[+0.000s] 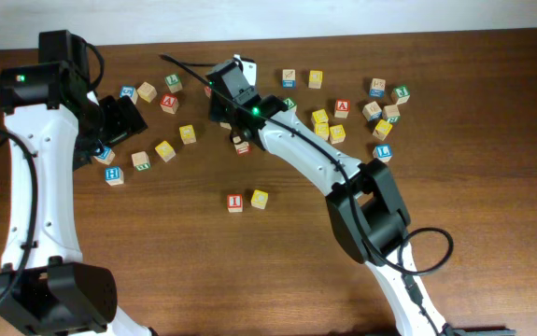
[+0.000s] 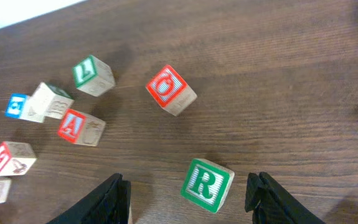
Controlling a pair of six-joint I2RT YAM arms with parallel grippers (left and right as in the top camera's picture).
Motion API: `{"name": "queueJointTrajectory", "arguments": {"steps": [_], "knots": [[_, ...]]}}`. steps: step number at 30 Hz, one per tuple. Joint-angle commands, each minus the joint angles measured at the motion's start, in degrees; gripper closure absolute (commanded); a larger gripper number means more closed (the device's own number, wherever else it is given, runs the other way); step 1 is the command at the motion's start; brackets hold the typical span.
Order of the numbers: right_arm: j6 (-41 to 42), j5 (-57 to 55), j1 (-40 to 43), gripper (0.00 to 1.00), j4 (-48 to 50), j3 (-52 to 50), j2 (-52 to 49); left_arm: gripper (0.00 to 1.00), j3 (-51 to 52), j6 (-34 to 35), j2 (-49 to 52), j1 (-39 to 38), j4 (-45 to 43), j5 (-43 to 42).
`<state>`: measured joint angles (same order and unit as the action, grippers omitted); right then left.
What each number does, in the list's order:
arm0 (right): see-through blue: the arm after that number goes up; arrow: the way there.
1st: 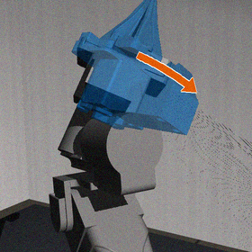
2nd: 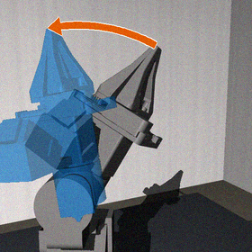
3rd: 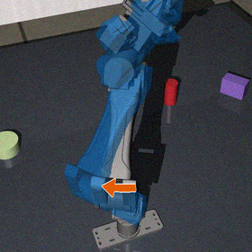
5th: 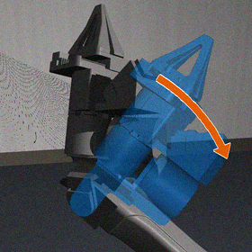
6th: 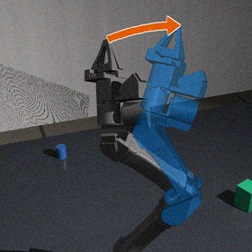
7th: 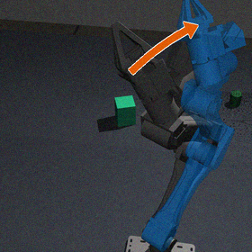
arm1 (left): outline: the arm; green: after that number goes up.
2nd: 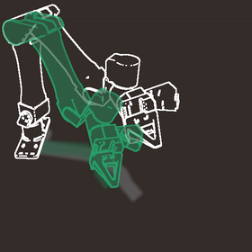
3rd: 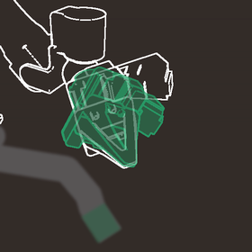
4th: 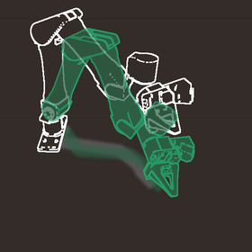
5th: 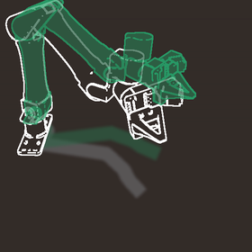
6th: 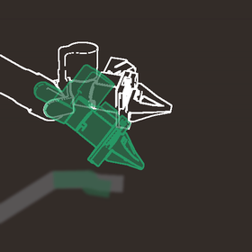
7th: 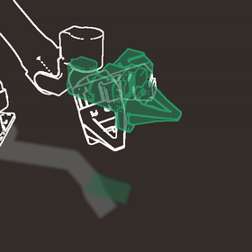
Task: Spell out ICRA
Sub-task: 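Move the right gripper up to the green 'R' block, then grasp the green 'R' block with the right gripper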
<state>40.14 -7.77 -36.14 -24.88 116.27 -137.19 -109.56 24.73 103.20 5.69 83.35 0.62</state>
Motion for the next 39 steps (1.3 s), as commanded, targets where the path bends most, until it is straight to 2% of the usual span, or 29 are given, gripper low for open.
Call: {"name": "queueJointTrajectory", "arguments": {"steps": [1, 4, 7, 11, 14, 17, 20, 22, 23, 25, 26, 30, 32, 35, 39], "knots": [[1.33, -1.29, -0.68, 0.48, 0.55, 0.79, -2.82, 0.01, 0.02, 0.76, 0.09, -0.04, 0.11, -0.42], [1.27, -1.31, -0.98, 0.43, 3.28, 0.79, -4.33, 0.01, 0.02, 0.74, 0.09, -0.04, 0.13, -0.42], [1.29, -1.31, -0.98, 0.43, 3.54, 0.79, -5.73, 0.01, 0.02, 0.74, 0.09, -0.04, 0.31, -0.42], [0.98, -1.55, -0.98, 0.55, 3.21, 0.79, -6.99, 0.01, 0.02, 0.76, 0.09, -0.04, 0.2, -0.42], [0.59, -5.27, -0.96, 0.55, 1.4, 0.79, -6.99, 0.01, 0.02, 0.76, 0.09, -0.04, 0.15, -0.42], [-3.58, -7.32, -0.39, 0.62, -1.53, 0.81, -6.97, 0.01, 0.02, 0.74, 0.09, -0.04, 0.11, -0.42], [-4.13, -7.5, 1.27, 0.67, -4.13, 0.81, -6.51, 0.01, 0.02, 0.74, 0.09, -0.04, 0.11, -0.42], [-10.4, -7.28, 2.05, 0.67, -3.85, 1.05, -6.19, 0.01, 0.02, 0.74, 0.09, -0.04, 0.11, -0.42], [-17.27, -7.3, 2.4, 0.62, -3.41, 1.16, -5.99, 0.01, 0.02, 0.76, 0.09, -0.04, 0.11, -0.42], [-26.01, -7.28, 2.82, 0.54, -3.56, 1.18, -5.95, 0.01, 0.02, 0.74, 0.09, -0.04, 0.09, -0.42], [-27.85, -7.23, 3.06, 0.5, -3.67, 1.16, -5.95, 0.01, 0.02, 0.76, 0.09, -0.04, 0.04, -0.42], [-27.91, -3.82, 3.23, 0.49, -3.02, 1.16, -5.97, 0.01, 0.02, 0.74, 0.09, -0.04, -0.17, -0.42], [-27.41, -1.57, 3.23, 0.52, -2.6, 1.16, -6.29, 0.01, 0.02, 0.76, 0.09, -0.04, -0.31, -0.42], [-24.65, -1.9, 3.41, 0.67, -2.56, 1.16, -6.51, 0.01, 0.02, 0.76, 0.09, -0.04, -0.35, -0.42], [-24.17, -1.88, 4.09, 0.79, -2.56, 1.18, -6.38, 0.01, 0.02, 0.76, 0.09, -0.04, -0.35, -0.42]]}}
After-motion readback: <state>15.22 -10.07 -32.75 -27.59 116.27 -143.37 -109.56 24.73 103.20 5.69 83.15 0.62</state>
